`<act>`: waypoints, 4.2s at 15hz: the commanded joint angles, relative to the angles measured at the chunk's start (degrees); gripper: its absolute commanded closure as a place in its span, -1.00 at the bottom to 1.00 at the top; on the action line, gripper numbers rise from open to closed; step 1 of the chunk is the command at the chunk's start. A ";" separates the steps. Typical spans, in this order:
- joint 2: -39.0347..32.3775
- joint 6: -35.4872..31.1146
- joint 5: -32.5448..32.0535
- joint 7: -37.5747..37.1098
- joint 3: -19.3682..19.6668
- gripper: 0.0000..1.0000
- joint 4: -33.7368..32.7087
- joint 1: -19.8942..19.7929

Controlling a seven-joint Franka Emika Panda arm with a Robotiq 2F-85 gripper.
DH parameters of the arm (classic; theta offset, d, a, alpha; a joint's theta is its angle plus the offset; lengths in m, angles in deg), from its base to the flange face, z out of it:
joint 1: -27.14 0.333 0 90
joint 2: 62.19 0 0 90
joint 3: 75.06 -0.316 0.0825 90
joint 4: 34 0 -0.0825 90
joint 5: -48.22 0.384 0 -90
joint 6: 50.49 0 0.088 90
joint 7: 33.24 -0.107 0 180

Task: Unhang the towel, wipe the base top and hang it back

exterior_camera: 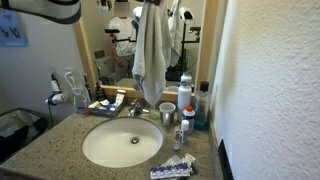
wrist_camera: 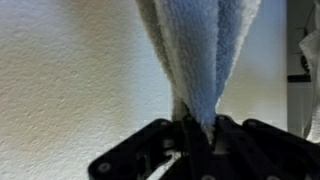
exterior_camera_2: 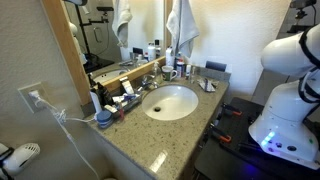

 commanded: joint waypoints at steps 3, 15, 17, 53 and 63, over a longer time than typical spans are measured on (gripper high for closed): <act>-8.30 7.44 -0.25 3.81 3.33 0.92 0.51 17.18; -27.45 11.93 -0.72 6.50 16.89 0.92 6.62 56.41; -30.22 12.75 0.73 9.29 23.30 0.92 7.69 65.44; -86.70 24.90 30.04 68.17 36.34 0.92 -15.41 91.27; -89.78 3.36 17.87 61.87 36.76 0.92 -16.73 90.06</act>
